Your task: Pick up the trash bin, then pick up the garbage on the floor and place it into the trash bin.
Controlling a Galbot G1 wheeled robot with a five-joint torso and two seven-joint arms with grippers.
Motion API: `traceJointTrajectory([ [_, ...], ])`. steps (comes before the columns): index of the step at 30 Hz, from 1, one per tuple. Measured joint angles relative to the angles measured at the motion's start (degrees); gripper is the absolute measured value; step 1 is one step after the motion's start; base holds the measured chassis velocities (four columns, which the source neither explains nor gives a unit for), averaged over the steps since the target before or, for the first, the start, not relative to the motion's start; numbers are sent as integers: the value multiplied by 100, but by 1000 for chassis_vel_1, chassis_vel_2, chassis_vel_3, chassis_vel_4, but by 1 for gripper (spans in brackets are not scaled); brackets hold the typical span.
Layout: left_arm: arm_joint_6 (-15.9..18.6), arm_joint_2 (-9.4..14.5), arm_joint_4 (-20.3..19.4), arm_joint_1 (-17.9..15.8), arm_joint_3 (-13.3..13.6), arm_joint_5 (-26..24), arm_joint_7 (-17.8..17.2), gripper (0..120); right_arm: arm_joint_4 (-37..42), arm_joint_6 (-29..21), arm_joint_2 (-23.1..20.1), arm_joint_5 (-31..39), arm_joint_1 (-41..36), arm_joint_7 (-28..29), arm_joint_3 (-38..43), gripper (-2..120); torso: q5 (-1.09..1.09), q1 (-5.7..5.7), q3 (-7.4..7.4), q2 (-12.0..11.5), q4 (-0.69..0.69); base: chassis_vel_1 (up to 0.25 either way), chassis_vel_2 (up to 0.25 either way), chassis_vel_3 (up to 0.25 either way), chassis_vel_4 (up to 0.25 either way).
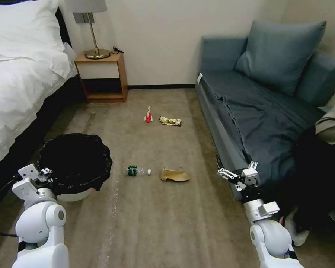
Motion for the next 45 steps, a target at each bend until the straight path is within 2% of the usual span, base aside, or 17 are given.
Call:
traceJointTrajectory([
  [33, -48, -32, 89, -26, 22, 34, 20, 5, -75, -46, 15, 9, 39, -31, -62, 100, 0, 0, 0, 0, 0, -105, 102, 103, -104],
  [45, -132, -30, 138, 4, -79, -38, 42, 5, -89, -42, 16, 2, 26, -34, -50, 100, 0, 0, 0, 0, 0, -115, 110, 108, -110],
])
